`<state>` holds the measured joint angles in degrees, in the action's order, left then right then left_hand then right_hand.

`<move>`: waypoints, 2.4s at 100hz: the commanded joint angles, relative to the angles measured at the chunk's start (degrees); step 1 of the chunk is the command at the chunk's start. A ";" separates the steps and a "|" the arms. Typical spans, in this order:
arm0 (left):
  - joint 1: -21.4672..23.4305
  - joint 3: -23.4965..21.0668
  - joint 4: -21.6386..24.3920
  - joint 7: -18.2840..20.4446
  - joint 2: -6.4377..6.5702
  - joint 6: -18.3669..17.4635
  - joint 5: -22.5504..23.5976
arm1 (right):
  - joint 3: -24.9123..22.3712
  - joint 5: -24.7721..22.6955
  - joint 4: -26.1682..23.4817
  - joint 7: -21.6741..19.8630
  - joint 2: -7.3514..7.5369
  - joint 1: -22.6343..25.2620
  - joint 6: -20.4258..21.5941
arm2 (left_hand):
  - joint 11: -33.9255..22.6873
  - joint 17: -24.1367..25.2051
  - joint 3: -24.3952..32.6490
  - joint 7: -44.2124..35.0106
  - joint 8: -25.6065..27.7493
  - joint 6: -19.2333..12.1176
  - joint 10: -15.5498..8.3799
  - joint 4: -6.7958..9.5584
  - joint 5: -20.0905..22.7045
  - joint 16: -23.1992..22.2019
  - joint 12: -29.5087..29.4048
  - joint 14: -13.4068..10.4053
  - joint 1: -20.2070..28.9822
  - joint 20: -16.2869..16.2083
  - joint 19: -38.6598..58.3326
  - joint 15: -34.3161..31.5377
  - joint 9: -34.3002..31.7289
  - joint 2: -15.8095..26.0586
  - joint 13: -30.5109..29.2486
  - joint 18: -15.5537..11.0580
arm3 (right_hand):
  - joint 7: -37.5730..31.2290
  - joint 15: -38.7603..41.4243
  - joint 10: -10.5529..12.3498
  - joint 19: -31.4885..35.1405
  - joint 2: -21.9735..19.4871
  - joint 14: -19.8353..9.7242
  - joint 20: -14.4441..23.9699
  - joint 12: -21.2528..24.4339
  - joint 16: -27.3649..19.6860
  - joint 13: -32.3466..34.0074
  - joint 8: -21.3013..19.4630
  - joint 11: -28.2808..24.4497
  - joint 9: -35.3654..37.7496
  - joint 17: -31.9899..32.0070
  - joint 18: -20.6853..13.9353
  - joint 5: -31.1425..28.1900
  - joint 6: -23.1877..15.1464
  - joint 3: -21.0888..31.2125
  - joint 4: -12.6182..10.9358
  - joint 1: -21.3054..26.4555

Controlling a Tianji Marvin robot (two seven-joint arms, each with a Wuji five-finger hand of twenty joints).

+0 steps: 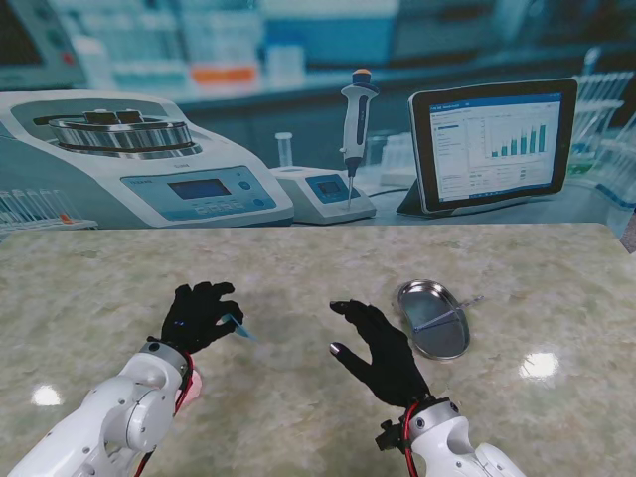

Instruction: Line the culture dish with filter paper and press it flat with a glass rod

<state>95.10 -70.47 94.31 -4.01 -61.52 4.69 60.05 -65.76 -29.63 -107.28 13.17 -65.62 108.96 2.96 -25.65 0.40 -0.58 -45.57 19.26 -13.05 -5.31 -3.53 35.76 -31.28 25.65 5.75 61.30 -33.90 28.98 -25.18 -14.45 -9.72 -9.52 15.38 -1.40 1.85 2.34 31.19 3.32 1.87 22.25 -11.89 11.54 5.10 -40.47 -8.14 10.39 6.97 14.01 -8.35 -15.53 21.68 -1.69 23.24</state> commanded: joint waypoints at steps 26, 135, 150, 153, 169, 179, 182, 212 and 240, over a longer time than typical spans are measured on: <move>-2.50 -1.77 -2.71 1.27 0.79 3.18 3.19 | 0.42 0.04 -0.24 -0.47 -0.14 0.18 -0.52 | 0.22 1.07 1.55 -2.79 -0.16 -1.19 -0.73 1.69 3.18 -0.43 -0.19 0.31 2.70 0.88 1.94 -0.21 -1.01 0.31 -0.34 0.02 | -0.11 0.86 1.34 0.44 -1.57 -1.79 -0.43 0.43 -0.29 -0.14 -0.81 -0.11 -0.64 0.47 -1.16 1.28 -0.06 -1.08 -0.91 -0.04; -15.38 6.05 -17.74 -1.54 1.17 7.13 3.66 | -0.10 0.02 -0.40 0.01 -0.27 0.58 -1.20 | 0.74 0.95 0.73 -0.52 -0.25 -2.39 -0.90 1.18 1.67 -0.61 -0.42 -0.46 2.17 1.03 2.20 -0.07 0.06 1.68 0.28 -0.17 | 0.06 0.77 1.35 0.30 -1.53 -1.73 -0.26 0.39 -0.27 -0.16 -0.81 -0.08 -0.57 0.44 -1.14 1.21 -0.14 -1.08 -0.92 0.01; -16.77 7.07 -19.50 -2.48 1.11 6.40 2.85 | -0.21 0.06 -0.42 0.01 -0.28 0.60 -1.32 | 0.79 0.99 0.52 -0.22 -0.27 -2.64 -1.02 1.22 1.35 -0.49 -0.53 -0.55 2.19 1.13 2.23 -0.03 0.26 1.70 0.26 -0.18 | 0.06 0.77 1.39 0.27 -1.57 -1.81 -0.24 0.41 -0.26 -0.14 -0.83 -0.03 -0.65 0.44 -1.13 1.25 -0.04 -1.07 -0.92 0.06; -17.03 7.32 -19.79 -2.62 1.10 6.44 2.81 | -0.24 0.07 -0.44 -0.02 -0.28 0.61 -1.33 | 0.80 1.00 0.50 -0.17 -0.29 -2.75 -1.02 1.23 1.39 -0.47 -0.55 -0.54 2.19 1.16 2.22 -0.02 0.26 1.72 0.26 -0.12 | 0.06 0.76 1.42 0.27 -1.58 -1.78 -0.24 0.42 -0.27 -0.16 -0.83 -0.02 -0.66 0.44 -1.13 1.24 -0.10 -1.11 -0.91 0.00; -18.80 8.95 -22.10 -4.34 0.90 6.39 1.93 | -0.45 0.13 -0.47 0.00 -0.29 0.71 -1.34 | 0.74 1.01 0.36 0.34 -0.41 -2.95 -1.09 1.23 1.01 -0.42 -0.62 -0.62 2.09 1.27 2.23 -0.09 0.34 1.83 0.22 -0.12 | 0.05 0.77 1.37 0.25 -1.51 -1.75 -0.22 0.40 -0.25 -0.13 -0.85 -0.04 -0.63 0.44 -1.14 1.23 -0.08 -1.10 -0.92 0.03; -19.73 9.91 -23.11 -4.73 0.82 6.42 1.43 | -0.57 0.22 -0.50 -0.06 -0.29 0.76 -1.41 | 0.72 1.11 0.35 0.50 -0.41 -3.08 -1.12 1.24 0.95 -0.39 -0.65 -0.63 2.10 1.34 2.21 -0.11 0.41 1.84 0.28 -0.14 | 0.05 0.75 1.34 0.24 -1.54 -1.74 -0.21 0.40 -0.26 -0.17 -0.86 -0.03 -0.64 0.44 -1.16 1.22 -0.05 -1.09 -0.92 0.03; -19.99 10.19 -23.37 -4.77 0.81 6.51 1.39 | -0.60 0.24 -0.51 -0.08 -0.29 0.77 -1.42 | 0.71 1.12 0.35 0.56 -0.41 -3.13 -1.08 1.25 0.92 -0.38 -0.66 -0.63 2.10 1.36 2.20 -0.11 0.41 1.87 0.26 -0.13 | 0.05 0.74 1.38 0.23 -1.57 -1.77 -0.20 0.40 -0.27 -0.16 -0.86 -0.03 -0.63 0.44 -1.17 1.23 -0.06 -1.11 -0.92 -0.01; -21.69 11.99 -25.36 -5.32 0.62 7.10 0.31 | -0.85 0.27 -0.54 -0.11 -0.30 0.90 -1.57 | 0.71 1.16 0.39 1.41 -0.63 -3.33 -1.22 1.30 0.30 -0.27 -0.78 -0.76 2.30 1.54 2.13 -0.10 0.66 1.77 0.35 -0.19 | 0.06 0.78 1.40 0.20 -1.63 -1.77 -0.17 0.39 -0.24 -0.11 -0.86 -0.05 -0.62 0.44 -1.16 1.22 -0.10 -1.13 -0.90 -0.01; -21.30 11.95 -25.12 -4.49 0.74 7.48 0.45 | -0.80 0.40 -0.52 -0.05 -0.32 0.82 -1.56 | 1.25 1.52 0.35 5.19 -2.05 -3.84 -1.79 1.28 -1.92 -0.11 -1.29 -0.75 2.38 1.76 1.85 0.12 1.29 1.90 0.79 -0.33 | 0.05 0.79 1.36 0.17 -1.58 -1.76 -0.13 0.38 -0.23 -0.12 -0.86 -0.06 -0.60 0.44 -1.19 1.22 -0.06 -1.15 -0.89 0.01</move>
<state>73.46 -58.39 68.90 -9.17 -60.81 11.92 60.42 -66.68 -29.49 -107.43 13.08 -65.65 109.39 1.61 -25.49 0.55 -0.53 -41.80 18.05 -15.28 -5.31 -3.49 35.02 -31.29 25.05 5.75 61.30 -33.30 29.01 -25.18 -14.44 -9.41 -9.52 15.36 -1.40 1.85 2.34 31.19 3.32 1.87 22.25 -11.88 11.54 5.10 -40.48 -8.14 10.39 6.97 14.02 -8.35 -15.53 21.40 -1.70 23.24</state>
